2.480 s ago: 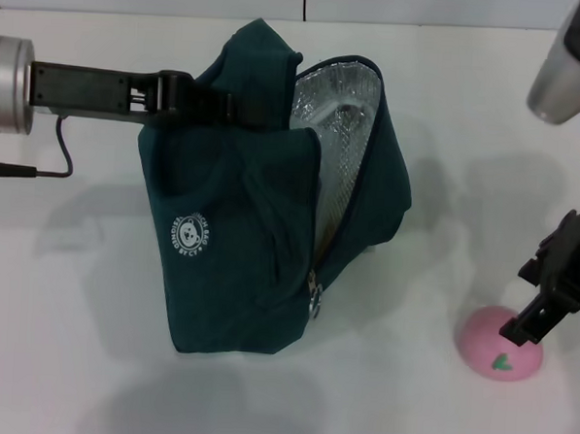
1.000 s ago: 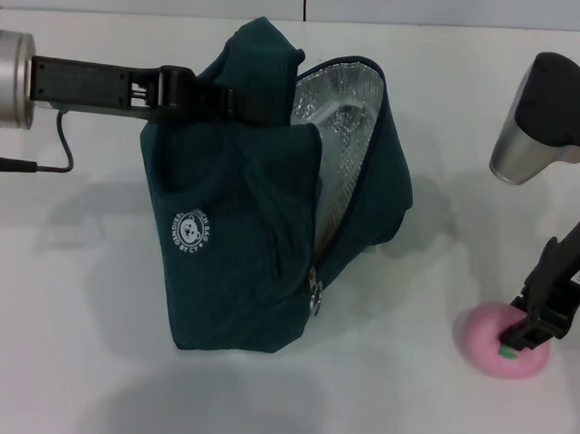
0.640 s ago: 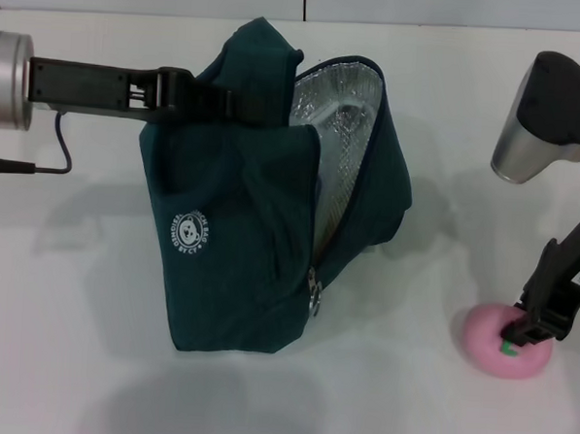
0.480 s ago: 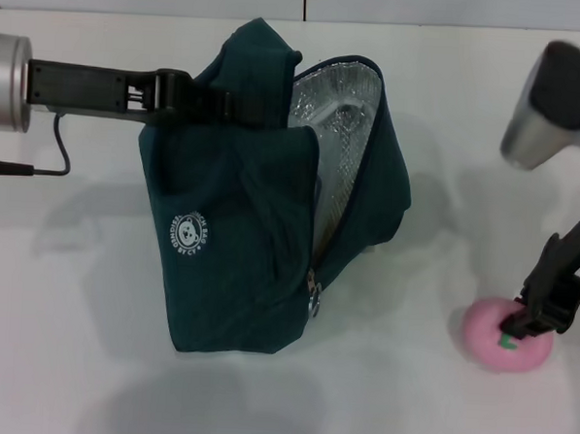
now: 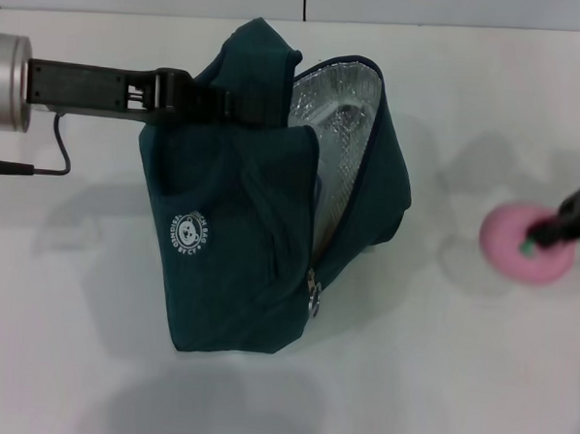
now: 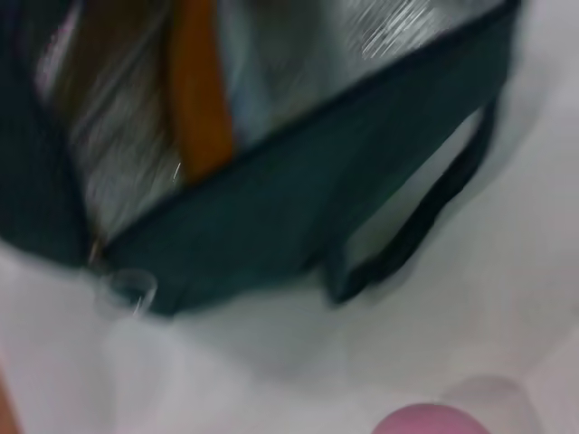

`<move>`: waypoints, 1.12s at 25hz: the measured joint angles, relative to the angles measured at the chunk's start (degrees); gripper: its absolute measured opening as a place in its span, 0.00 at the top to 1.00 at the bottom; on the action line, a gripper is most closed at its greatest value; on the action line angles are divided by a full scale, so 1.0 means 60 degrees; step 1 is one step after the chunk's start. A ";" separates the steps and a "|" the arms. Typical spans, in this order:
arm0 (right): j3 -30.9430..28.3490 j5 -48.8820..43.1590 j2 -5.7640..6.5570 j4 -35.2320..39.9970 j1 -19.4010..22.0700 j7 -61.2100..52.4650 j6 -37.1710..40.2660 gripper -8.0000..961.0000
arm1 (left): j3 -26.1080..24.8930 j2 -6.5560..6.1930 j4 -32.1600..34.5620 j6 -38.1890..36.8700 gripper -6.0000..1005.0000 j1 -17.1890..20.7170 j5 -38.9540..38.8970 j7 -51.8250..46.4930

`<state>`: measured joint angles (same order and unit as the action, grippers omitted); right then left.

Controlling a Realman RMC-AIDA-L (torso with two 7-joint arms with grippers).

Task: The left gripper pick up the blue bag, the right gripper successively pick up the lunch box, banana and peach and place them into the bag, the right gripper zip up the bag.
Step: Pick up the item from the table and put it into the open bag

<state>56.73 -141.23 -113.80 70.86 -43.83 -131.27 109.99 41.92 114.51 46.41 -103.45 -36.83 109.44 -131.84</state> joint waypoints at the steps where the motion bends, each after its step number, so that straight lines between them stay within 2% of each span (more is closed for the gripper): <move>1: -0.0441 0.0100 0.0068 0.0059 -0.0003 0.0014 0.0017 0.91 | 0.0000 0.0000 0.0000 0.0000 0.92 0.0000 -0.0001 0.0000; 7: -0.1890 0.2134 0.0404 0.0206 0.0159 0.0187 0.0050 0.95 | 0.0000 0.0001 0.0000 -0.0120 0.92 0.0000 -0.0042 0.0010; 12: -0.2075 0.4122 0.0455 0.0142 0.0277 0.0363 0.0055 0.95 | 0.0000 0.0019 0.0000 -0.0128 0.92 0.0000 -0.0044 0.0015; 15: -0.1931 0.4768 0.0320 -0.0015 0.0260 0.0630 0.0039 0.95 | 0.0000 0.0029 0.0000 -0.0131 0.92 0.0000 -0.0045 0.0015; 20: -0.1296 0.4832 -0.0159 -0.0539 0.0078 0.1256 -0.0318 0.94 | 0.0000 0.0043 -0.0001 -0.0131 0.92 0.0000 -0.0046 0.0024; 28: 0.1033 0.4970 -0.0275 -0.1028 0.0125 0.1938 -0.2313 0.94 | -0.0005 -0.0007 -0.0260 -0.0131 0.92 0.0000 -0.0091 0.0147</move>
<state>62.93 -111.42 -115.44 64.69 -43.08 -119.64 96.11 41.89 114.47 44.84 -104.23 -36.83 108.89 -130.96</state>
